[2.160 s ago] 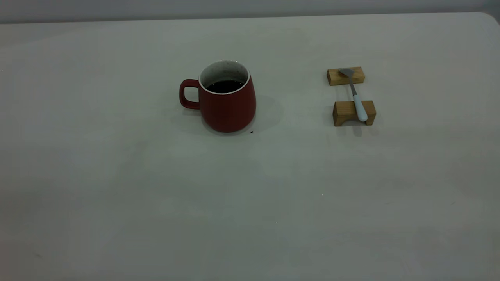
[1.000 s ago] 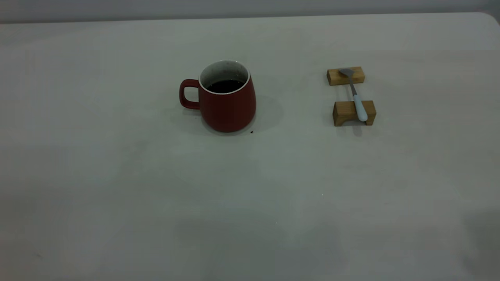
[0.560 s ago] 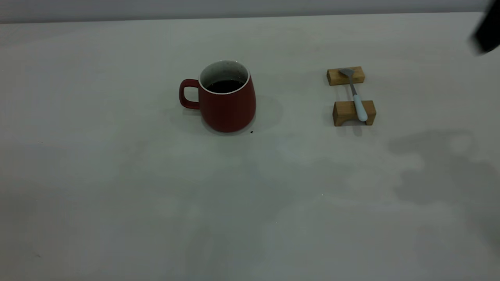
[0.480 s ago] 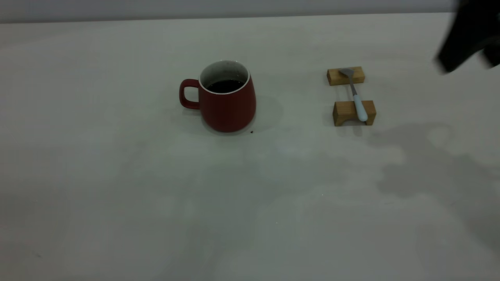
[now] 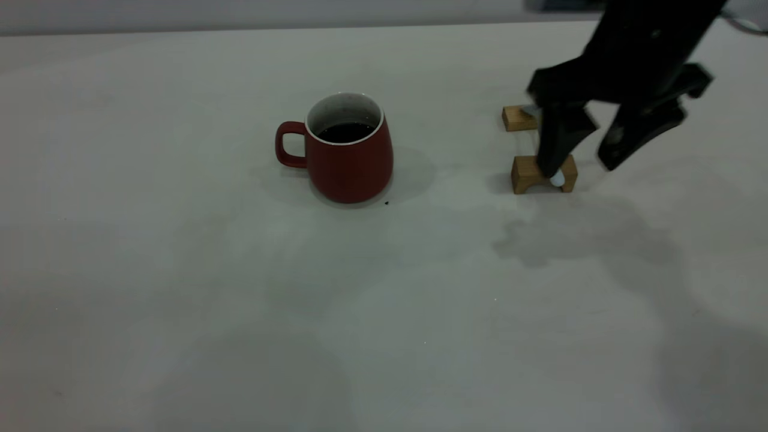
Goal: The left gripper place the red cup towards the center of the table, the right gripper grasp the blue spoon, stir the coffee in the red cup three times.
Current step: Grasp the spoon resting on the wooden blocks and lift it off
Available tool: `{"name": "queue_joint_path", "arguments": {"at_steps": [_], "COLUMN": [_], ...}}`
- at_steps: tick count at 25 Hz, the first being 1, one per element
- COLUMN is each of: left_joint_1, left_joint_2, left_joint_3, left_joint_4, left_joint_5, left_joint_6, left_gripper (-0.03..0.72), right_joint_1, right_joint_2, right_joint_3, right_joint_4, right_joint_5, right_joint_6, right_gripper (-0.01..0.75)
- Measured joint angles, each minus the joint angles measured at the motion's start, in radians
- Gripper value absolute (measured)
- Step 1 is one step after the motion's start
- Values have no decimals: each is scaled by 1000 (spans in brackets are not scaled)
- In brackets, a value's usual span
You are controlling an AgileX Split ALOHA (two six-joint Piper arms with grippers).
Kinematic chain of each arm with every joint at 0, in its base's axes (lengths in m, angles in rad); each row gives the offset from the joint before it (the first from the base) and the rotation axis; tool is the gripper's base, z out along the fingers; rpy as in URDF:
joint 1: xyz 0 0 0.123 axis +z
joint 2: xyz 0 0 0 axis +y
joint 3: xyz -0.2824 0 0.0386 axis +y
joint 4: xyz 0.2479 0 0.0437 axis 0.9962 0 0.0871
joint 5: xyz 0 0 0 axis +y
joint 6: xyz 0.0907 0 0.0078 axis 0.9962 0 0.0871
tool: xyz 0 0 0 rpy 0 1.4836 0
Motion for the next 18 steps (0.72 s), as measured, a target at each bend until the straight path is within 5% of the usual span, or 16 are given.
{"name": "queue_joint_path", "arguments": {"at_steps": [18], "left_joint_1": [0], "left_joint_2": [0], "left_joint_3": [0], "left_joint_4": [0], "left_joint_5": [0], "left_joint_6": [0], "left_gripper": [382], "right_joint_1": [5], "right_joint_2": [222], "right_joint_3": [-215], "right_joint_4": [-180], "right_joint_5": [23], "right_joint_6": [161], "right_gripper": [646]}}
